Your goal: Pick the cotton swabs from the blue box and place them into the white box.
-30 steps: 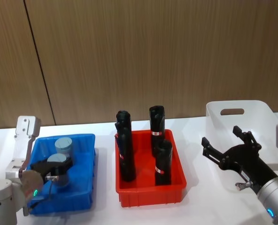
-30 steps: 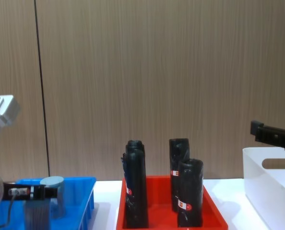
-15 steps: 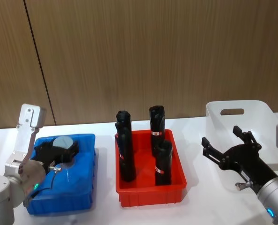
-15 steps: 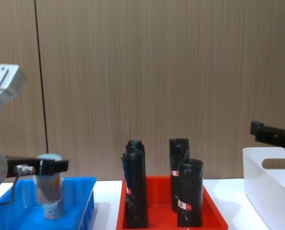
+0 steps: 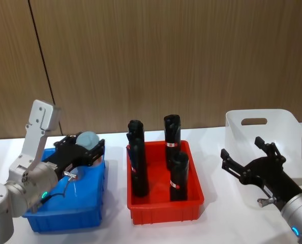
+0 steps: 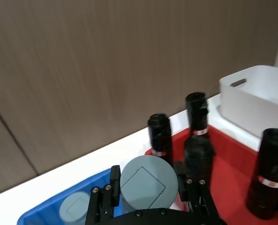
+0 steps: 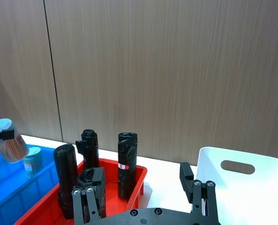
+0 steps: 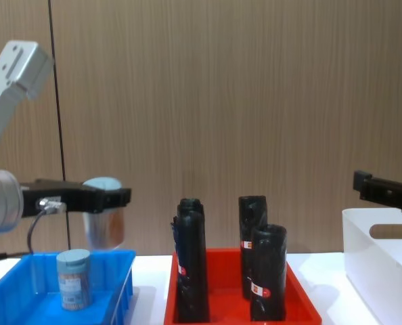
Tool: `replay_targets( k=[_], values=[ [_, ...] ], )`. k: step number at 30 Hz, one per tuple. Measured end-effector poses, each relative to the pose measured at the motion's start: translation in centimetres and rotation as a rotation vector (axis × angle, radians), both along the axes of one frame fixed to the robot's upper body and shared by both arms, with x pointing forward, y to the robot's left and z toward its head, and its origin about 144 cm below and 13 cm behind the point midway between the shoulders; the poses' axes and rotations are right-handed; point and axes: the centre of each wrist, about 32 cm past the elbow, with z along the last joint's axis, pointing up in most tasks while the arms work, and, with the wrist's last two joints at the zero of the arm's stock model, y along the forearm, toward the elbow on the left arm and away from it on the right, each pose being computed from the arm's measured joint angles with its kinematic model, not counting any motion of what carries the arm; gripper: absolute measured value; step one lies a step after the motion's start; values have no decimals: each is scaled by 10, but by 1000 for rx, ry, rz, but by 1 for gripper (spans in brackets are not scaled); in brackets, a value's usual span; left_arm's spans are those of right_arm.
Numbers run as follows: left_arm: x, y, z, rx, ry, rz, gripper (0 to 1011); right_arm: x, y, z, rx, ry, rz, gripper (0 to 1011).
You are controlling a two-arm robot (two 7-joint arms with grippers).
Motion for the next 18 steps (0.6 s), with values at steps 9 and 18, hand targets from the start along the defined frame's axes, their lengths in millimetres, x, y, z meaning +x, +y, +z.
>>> replay_targets(
  k=[9,18],
  values=[
    [0,-3,10,-12,-39,-133,691,0,0,0,0,0,0,1001],
    [3,-6,18,-21,-58,-280,691,0,0,0,0,0,0,1001]
  ],
)
